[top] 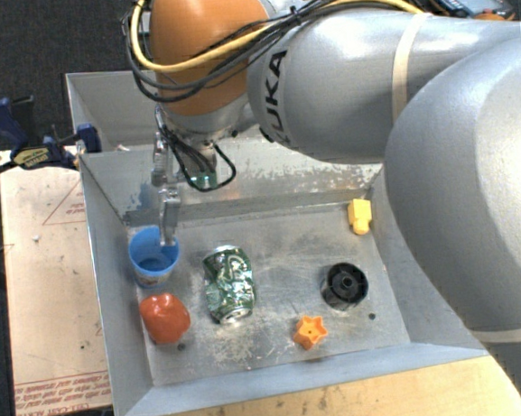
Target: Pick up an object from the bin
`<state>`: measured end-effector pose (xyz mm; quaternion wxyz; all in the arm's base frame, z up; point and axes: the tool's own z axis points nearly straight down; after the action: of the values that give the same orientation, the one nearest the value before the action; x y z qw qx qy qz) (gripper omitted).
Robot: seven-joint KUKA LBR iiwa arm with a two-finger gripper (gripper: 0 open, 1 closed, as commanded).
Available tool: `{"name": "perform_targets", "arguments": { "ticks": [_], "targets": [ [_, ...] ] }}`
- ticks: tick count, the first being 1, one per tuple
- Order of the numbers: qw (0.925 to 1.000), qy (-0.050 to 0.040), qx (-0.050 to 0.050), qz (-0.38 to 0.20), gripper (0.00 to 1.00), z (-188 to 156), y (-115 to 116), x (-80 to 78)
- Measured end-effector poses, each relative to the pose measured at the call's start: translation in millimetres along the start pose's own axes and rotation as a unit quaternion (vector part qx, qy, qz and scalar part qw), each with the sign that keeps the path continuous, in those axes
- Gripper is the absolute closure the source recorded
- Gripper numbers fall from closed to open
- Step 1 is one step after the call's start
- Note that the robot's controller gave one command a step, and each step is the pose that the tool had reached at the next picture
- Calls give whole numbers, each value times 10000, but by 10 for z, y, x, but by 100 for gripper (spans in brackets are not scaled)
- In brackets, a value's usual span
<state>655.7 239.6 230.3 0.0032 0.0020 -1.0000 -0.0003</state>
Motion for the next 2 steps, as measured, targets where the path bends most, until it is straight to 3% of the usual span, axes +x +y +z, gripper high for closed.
{"name": "perform_targets", "arguments": {
  "ticks": [1, 2],
  "targets": [
    [10000, -39, -6, 15, 0, -50, -9, -18],
    [9999, -157, -64, -24, 100, 1094, -202, 251]
  ]
}}
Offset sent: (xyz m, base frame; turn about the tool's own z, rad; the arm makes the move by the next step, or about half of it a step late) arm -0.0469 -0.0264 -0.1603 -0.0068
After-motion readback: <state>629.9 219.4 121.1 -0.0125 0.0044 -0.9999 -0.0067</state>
